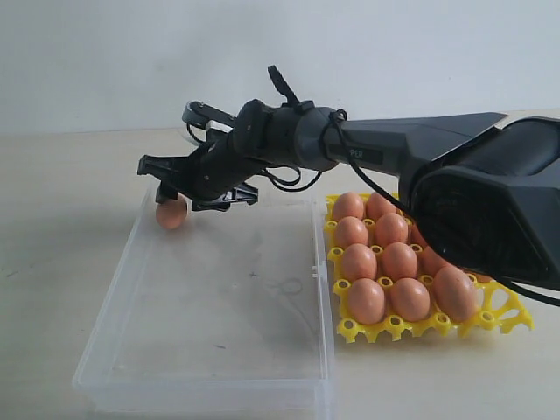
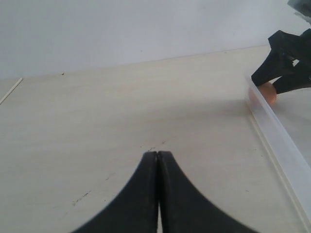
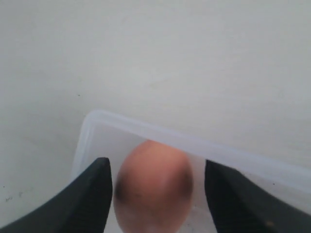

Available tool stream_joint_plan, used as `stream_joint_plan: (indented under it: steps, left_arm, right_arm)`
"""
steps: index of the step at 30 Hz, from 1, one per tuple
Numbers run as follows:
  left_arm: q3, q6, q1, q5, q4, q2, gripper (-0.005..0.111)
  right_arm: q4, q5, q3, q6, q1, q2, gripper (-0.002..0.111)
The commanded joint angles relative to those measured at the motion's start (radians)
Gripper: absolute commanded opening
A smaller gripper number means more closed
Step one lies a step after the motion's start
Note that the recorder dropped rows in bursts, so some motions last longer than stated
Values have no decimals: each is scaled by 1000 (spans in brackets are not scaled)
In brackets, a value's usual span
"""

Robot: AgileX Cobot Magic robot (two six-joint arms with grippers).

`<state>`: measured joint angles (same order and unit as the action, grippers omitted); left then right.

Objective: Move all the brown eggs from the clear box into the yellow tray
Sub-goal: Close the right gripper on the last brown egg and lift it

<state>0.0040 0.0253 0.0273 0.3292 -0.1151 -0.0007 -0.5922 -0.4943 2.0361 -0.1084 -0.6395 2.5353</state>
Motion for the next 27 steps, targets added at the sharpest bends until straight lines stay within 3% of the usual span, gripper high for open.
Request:
stream_joint_plan:
  steps: [1, 13, 16, 20, 27]
  left_arm:
    - [-4, 4, 1, -13, -1, 1, 0]
    - [-4, 4, 1, -13, -1, 1, 0]
    - [-4, 4, 1, -13, -1, 1, 0]
    - [-4, 4, 1, -13, -1, 1, 0]
    - [-4, 4, 1, -13, -1, 1, 0]
  right_arm:
    - [-26, 22, 7, 3, -11, 15, 56]
    - [-31, 52, 7, 3, -17, 17, 54]
    - [-29, 54, 7, 7, -17, 17, 37]
    - [-26, 57, 7, 37, -17, 17, 0]
    - [3, 53, 7, 34, -17, 8, 0]
